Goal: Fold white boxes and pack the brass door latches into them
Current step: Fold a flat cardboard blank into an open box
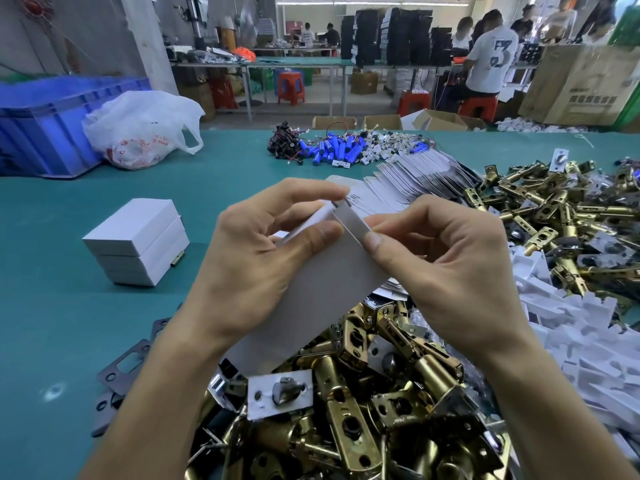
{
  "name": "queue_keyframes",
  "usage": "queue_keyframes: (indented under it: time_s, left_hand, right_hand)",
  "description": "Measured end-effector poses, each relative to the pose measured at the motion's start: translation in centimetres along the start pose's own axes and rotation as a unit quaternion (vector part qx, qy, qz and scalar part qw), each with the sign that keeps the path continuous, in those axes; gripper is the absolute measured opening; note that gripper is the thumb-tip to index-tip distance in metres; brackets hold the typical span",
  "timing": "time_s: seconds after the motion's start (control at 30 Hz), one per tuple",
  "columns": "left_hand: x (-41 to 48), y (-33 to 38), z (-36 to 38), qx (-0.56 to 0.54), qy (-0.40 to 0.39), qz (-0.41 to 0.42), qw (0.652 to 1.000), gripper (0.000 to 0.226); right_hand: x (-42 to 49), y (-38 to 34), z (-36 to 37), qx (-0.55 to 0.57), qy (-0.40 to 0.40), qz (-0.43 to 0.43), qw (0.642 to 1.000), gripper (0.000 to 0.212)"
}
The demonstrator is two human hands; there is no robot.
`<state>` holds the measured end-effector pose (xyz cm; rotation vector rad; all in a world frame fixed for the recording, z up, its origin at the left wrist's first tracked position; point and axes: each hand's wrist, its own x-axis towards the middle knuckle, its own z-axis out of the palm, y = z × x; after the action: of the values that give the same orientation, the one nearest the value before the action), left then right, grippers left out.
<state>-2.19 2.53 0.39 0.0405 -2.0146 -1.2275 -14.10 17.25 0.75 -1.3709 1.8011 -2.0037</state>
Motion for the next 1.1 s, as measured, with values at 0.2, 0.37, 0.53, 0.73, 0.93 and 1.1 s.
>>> queue_keyframes:
  time_s: [0.2,0.37,0.53,0.73,0.93,1.1]
  left_hand:
    - [0.3,0.0,-0.1,-0.002,-0.006,0.042,0.999,0.027]
    - [0.4,0.9,-0.6,0.005,0.048,0.107,0.993,0.015]
    - [0.4,1.7,-0.9,0.042,0.057,0.164,0.984,0.012]
    - [0.4,1.8,-1.0,0.083,0.054,0.178,0.979,0.009]
    - [0.2,1.5,-0.7,0.146,0.039,0.179,0.972,0.019]
    - [0.6,2.0,-0.5,0.123,0.108,0.244,0.956,0.015]
  right_hand:
    - [-0.1,0.1,-0.2,0.02,-0.028,-0.024,0.999,0.004]
    - [-0.2,0.4,0.4,0.086,-0.097,-0.032,0.991,0.04]
    - [-0.1,0.8,1.1,0.103,-0.08,-0.062,0.989,0.043]
    - [0.1,0.8,1.0,0.093,-0.041,-0.111,0.989,0.046]
    - [0.1,0.9,0.8,0.065,-0.025,-0.119,0.99,0.033]
    - [0.2,0.8,0.6,0.108,-0.069,-0.093,0.987,0.064]
